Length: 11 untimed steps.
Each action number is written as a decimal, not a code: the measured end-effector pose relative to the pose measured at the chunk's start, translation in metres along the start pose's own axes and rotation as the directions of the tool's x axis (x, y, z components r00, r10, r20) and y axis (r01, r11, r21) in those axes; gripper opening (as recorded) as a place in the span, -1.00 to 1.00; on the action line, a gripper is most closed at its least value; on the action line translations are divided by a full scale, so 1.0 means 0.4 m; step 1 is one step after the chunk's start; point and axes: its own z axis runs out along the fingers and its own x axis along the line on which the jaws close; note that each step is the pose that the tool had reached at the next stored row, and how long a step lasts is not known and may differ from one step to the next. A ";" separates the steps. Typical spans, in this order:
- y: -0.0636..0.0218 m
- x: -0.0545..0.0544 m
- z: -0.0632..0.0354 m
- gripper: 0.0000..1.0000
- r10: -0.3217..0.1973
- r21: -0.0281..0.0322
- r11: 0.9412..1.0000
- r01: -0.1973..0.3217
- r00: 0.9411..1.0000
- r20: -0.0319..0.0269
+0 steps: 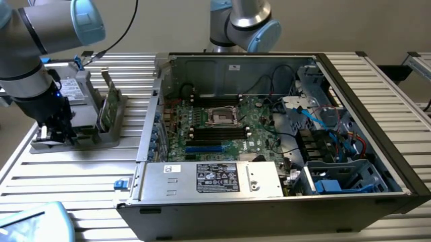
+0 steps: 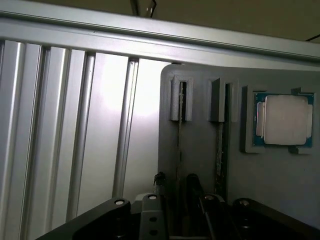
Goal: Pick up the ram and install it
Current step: 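Pick up the ram and move it above insertion slot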
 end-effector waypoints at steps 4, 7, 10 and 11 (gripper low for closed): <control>0.000 0.000 0.000 -0.68 0.000 0.000 1.000 0.000 1.000 0.002; 0.000 0.000 0.000 -0.73 0.000 0.000 1.000 0.000 1.000 0.004; 0.000 0.000 0.000 -0.73 0.000 0.000 1.000 0.000 1.000 0.005; 0.000 0.000 0.000 -0.73 0.000 0.000 1.000 0.000 1.000 0.004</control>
